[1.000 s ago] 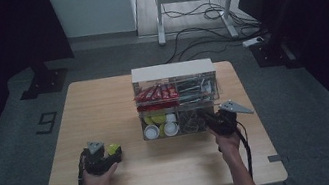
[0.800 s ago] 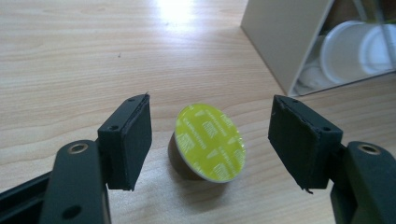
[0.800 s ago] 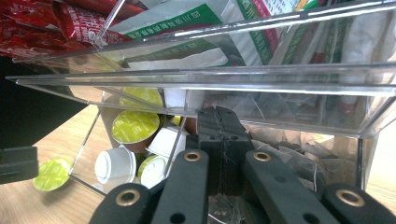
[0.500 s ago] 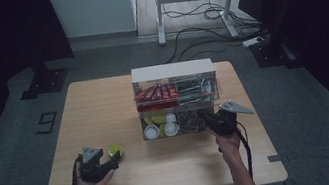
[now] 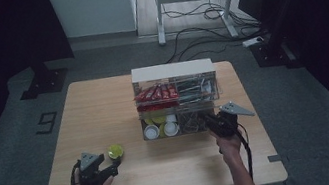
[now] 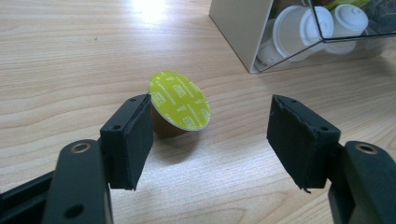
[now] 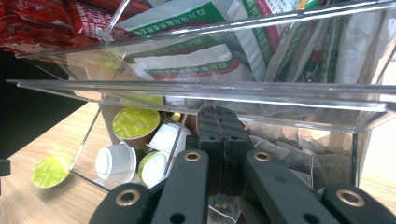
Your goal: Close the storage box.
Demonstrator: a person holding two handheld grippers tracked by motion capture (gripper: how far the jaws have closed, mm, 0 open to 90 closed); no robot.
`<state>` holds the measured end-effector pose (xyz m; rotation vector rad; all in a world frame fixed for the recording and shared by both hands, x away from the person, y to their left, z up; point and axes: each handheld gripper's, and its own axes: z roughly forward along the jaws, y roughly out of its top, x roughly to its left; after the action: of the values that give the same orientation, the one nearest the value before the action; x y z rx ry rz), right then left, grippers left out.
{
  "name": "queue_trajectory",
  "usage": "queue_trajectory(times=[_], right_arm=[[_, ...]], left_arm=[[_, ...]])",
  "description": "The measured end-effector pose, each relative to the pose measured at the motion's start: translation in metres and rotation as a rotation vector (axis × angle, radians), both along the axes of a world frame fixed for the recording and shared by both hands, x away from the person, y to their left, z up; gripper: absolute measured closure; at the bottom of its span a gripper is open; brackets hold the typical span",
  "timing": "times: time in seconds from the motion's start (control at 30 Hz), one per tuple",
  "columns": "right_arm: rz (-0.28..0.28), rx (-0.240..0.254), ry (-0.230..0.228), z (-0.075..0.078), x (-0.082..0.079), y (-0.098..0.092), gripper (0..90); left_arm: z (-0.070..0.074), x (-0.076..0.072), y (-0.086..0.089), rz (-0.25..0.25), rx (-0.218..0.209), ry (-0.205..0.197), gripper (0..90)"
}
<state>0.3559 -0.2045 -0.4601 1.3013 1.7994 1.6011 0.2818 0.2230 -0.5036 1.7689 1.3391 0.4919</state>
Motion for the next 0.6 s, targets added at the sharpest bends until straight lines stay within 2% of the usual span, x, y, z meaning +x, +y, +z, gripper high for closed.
queue_trajectory(times=[0.6], right_arm=[[-0.005,-0.032,0.031,-0.008,-0.013,-0.001,88.9]], left_arm=[[-0.003,-0.002,-0.005,-0.040,-0.002,0.018,32.1]])
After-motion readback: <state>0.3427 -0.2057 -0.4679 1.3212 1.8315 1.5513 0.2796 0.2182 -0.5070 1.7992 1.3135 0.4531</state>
